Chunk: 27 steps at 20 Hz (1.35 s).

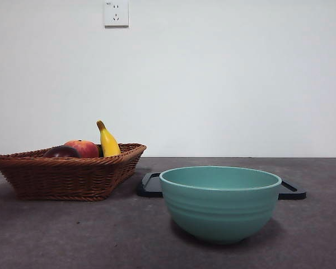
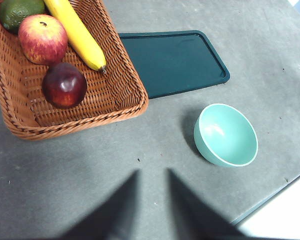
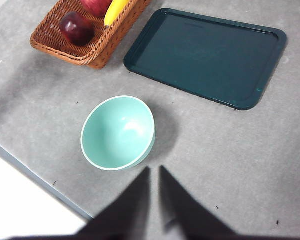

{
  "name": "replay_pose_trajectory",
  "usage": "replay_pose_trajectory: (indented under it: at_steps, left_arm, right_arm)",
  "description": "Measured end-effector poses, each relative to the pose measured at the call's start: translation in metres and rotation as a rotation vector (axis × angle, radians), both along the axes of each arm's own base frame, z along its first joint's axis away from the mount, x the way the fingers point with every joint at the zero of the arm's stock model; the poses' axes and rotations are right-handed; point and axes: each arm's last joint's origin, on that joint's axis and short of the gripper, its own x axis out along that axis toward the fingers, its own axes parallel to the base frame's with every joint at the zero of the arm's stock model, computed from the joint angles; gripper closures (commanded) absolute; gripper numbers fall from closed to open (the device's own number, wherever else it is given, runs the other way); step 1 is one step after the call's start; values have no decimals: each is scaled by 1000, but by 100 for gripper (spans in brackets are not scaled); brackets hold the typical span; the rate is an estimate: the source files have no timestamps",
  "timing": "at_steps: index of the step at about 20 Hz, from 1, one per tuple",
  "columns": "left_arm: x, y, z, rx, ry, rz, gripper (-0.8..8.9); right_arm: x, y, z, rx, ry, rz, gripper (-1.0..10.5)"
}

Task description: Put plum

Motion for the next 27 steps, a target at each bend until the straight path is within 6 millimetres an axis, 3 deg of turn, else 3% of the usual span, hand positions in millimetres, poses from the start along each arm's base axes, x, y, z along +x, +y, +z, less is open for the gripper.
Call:
replay_pose_trajectory:
  at_steps: [2, 10, 14, 18, 23, 27]
  left_arm:
    - [0, 0, 0, 0, 0, 0, 369]
    - [0, 0, 0, 1, -6, -1, 352]
    - [10, 0, 2, 13, -39, 13, 353]
    - [38, -4, 0, 34, -35, 14, 353]
    - [90, -16, -2, 111, -9, 33, 354]
    - [131, -32, -20, 192, 41, 38, 354]
  right_arm:
    - [0, 0, 0, 0, -1, 0, 544]
    - [0, 0, 0, 0, -1, 0, 536]
    - [0, 0, 0, 0, -1, 0, 536]
    - [0, 0, 0, 1, -3, 0, 536]
    - [0, 0, 0, 5, -3, -4, 536]
    - [0, 0, 0, 5, -3, -4, 536]
